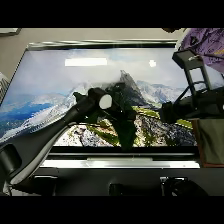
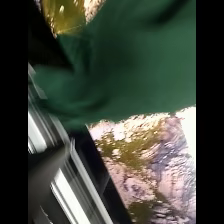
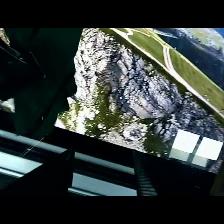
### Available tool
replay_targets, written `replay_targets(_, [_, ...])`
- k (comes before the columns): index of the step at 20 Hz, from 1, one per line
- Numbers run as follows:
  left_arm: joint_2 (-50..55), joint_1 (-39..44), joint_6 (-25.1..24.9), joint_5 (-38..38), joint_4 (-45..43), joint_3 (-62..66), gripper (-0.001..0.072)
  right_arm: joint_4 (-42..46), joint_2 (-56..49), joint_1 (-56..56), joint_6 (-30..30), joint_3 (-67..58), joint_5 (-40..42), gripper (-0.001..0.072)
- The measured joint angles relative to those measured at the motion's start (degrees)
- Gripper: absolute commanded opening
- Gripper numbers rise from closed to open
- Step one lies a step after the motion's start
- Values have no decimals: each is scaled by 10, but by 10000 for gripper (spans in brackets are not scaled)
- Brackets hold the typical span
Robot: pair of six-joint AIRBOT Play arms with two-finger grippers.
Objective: Fold the clothes and pants, and hang the long-sleeved shirts on hangers.
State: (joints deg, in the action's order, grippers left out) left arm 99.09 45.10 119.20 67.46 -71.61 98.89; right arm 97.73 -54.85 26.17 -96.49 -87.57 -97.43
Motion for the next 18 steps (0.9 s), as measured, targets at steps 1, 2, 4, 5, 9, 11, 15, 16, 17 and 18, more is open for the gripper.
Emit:
replay_targets(1, [-11, -17, -12, 8, -1, 0, 629, 23, 1, -2, 0, 0, 7, 493])
replay_targets(2, [-26, -41, -26, 21, -6, 0, 630, 43, 2, -13, -1, 0, 17, 493])
replay_targets(4, [-61, -99, -56, 52, -25, 0, 629, 55, 2, -67, -6, 7, 43, 493])
replay_targets(5, [-79, -130, -72, 67, -32, 0, 629, 39, 0, -114, -8, 19, 58, 492])
replay_targets(9, [-135, -260, -126, 107, -48, 0, 629, -198, -13, -318, 8, 155, 117, 485])
replay_targets(11, [-145, -310, -139, 115, -52, 0, 629, -322, -16, -372, 41, 255, 150, 492])
replay_targets(15, [-155, -384, -152, 122, -54, 0, 628, -441, -19, -373, 85, 440, 230, 503])
replay_targets(16, [-155, -395, -153, 122, -54, 0, 628, -458, -21, -359, 91, 476, 256, 503])
replay_targets(17, [-156, -405, -153, 123, -55, 0, 628, -471, -23, -344, 95, 505, 279, 504])
replay_targets(18, [-157, -412, -154, 124, -55, 0, 628, -483, -28, -324, 96, 531, 304, 504])
